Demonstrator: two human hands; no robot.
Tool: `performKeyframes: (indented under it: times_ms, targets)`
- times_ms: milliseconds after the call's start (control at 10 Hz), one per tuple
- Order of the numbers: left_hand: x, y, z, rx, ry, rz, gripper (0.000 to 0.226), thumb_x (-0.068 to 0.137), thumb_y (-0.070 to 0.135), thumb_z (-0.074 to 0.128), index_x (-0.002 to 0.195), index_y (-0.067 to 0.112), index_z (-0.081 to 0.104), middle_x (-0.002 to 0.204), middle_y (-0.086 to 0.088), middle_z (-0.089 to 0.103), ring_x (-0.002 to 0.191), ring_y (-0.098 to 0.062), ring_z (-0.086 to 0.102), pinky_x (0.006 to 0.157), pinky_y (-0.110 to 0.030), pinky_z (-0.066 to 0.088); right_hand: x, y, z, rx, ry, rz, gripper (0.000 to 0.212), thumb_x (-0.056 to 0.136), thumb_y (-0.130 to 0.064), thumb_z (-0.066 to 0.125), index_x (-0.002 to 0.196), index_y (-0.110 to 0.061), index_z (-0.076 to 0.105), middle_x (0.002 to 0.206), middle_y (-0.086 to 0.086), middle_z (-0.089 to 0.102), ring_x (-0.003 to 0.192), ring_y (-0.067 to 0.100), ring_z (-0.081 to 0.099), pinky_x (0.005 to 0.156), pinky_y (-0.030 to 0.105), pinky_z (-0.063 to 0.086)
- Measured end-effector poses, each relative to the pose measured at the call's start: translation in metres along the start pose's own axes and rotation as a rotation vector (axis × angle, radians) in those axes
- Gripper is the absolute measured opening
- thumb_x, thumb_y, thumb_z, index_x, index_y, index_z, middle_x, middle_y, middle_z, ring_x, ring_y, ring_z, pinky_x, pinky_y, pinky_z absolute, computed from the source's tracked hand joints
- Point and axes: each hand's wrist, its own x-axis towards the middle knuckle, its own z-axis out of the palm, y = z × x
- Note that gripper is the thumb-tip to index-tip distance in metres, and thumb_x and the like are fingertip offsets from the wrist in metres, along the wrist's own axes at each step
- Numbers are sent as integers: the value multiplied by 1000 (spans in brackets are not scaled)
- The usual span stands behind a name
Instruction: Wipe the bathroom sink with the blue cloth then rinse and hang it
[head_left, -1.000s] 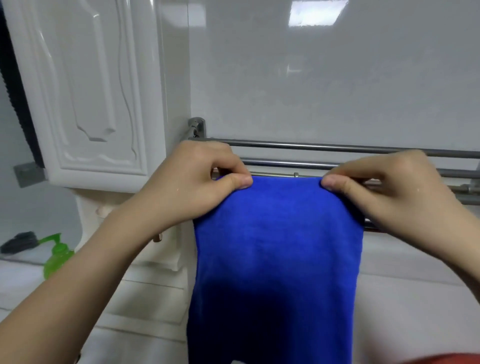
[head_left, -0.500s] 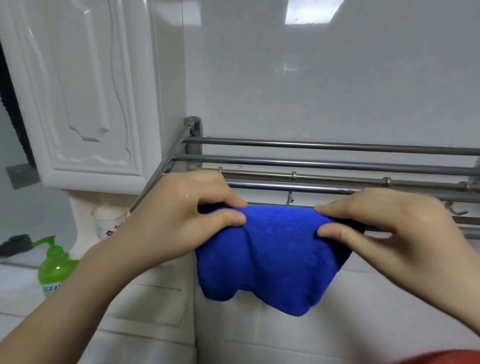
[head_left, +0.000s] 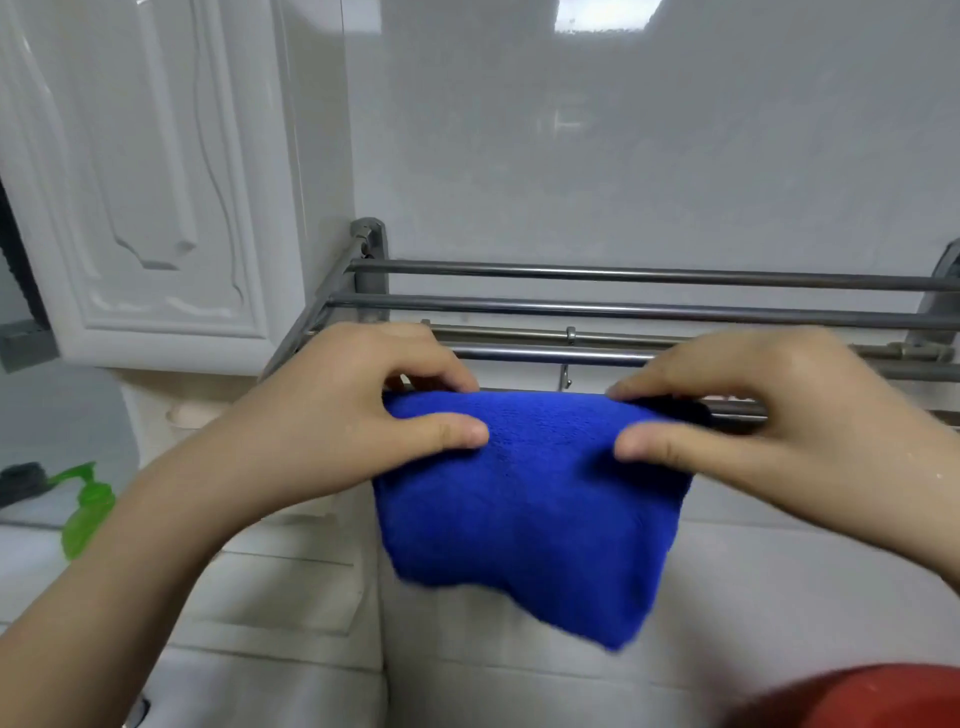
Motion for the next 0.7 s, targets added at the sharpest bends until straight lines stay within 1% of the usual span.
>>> performKeyframes:
  times_ms: [100,200,300,400,500,600,700]
  targets:
    - [-1,-3,7,8,97,12,6,75,33,76,80,30,77,81,15,65,78,-4,61,61,-5,41,-3,6,10,-83,83,-17,24,86,-46,61,94,-29,76,81,-15,71,76,7,65,68,23,45]
    - [6,4,6,3,191,-19,3,79,28,75,76,27,76,77,13,65,74,-2,61,50,-1,38,3,9,11,-57,185,3,13,84,-28,67,88,-23,78,81,-14,74,80,6,64,69,9,42]
    - [9,4,8,58,76,-60,25,89,36,64,66,27,70,69,12,62,69,-1,58,50,-6,40,6,13,9,29,65,121,24,94,-38,56,83,-29,75,76,-14,72,78,5,63,69,12,45]
    - [3,2,13,37,-21,-59,41,92,45,48,56,29,56,61,11,57,64,-10,54,56,-17,36,1,18,11,102,-90,177,46,98,-47,42,74,-16,66,61,2,57,59,18,49,59,30,39]
    - [-1,1,15,20,-10,-51,38,91,42,45,54,42,53,63,18,58,65,-5,55,59,-14,34,-2,19,13,104,-62,153,46,101,-45,42,73,-14,63,60,3,52,60,21,46,58,31,38]
    - [-2,4,13,55,9,-46,32,90,44,46,64,37,63,71,16,62,73,-5,58,60,-13,37,-3,17,13,61,-20,140,41,96,-45,42,78,-16,66,66,1,60,63,18,54,61,31,43]
    - [-9,1,4,30,166,-51,24,87,45,52,97,35,72,91,22,65,87,2,59,59,-1,40,-11,16,0,146,296,163,24,94,-38,52,92,-25,72,90,-15,71,83,0,66,69,9,46]
